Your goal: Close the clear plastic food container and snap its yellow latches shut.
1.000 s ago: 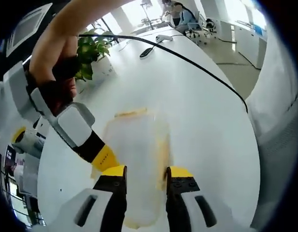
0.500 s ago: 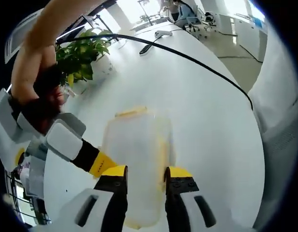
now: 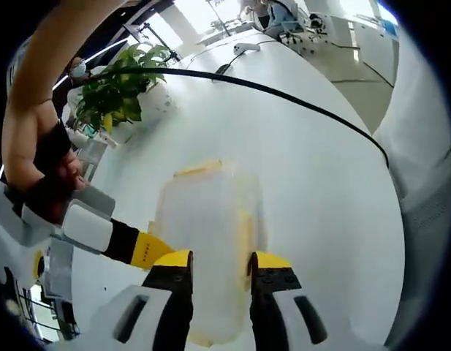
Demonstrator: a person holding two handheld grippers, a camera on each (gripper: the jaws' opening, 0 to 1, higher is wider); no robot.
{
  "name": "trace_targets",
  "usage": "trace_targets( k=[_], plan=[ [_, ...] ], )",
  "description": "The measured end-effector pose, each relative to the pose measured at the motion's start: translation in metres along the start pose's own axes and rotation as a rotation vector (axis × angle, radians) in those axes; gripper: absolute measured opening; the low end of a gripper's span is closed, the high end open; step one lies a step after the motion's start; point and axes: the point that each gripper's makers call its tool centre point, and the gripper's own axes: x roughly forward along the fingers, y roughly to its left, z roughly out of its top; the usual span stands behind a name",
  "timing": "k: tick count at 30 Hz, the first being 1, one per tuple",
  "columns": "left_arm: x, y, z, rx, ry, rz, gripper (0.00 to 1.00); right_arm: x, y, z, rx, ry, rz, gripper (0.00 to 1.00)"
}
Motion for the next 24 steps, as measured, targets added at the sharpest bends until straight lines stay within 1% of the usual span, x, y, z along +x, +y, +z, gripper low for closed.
trace_targets(
  k=[2,4,5,8,16,18,21,22,24],
  plan=[
    [0.0004,-0.0013,0.0002,0.022,0.008,0.012,0.23,0.0002,0.0011,-0.0007,-0.005,0.0,0.015,0.3],
    [0.0003,0.0002,0.0002,0.017,0.006,0.012,0.23,0.0004,0.001,-0.0015,0.003,-0.005,0.03,0.28],
    [-0.0007,-0.0008,0.0024,0.006,-0.003,0.0,0.23,0.0033,0.0036,-0.0067,0.005,-0.006,0.06,0.28],
    [-0.0008,-0.0026,0.0032,0.022,-0.001,0.002,0.23,0.0025,0.0044,-0.008,0.011,-0.03,0.069,0.29],
    [-0.0001,-0.0016,0.0029,0.027,0.0,0.004,0.24,0.002,0.0055,-0.0044,-0.006,-0.04,0.046,0.31],
    [-0.0013,-0.0011,0.0025,0.027,-0.028,0.002,0.24,0.0011,0.006,-0.0043,-0.017,-0.057,0.035,0.31],
    [-0.0017,-0.0019,0.0025,0.033,-0.044,0.007,0.24,-0.0008,0.0059,-0.0032,-0.013,-0.084,0.021,0.32],
    [-0.0022,-0.0016,0.0028,0.034,-0.05,0.0,0.25,-0.0013,0.0064,-0.0026,-0.016,-0.096,0.011,0.32],
    [-0.0034,-0.0025,0.0026,0.083,-0.075,-0.023,0.25,-0.0022,0.0066,-0.0022,0.0,-0.109,-0.005,0.32]
  ],
)
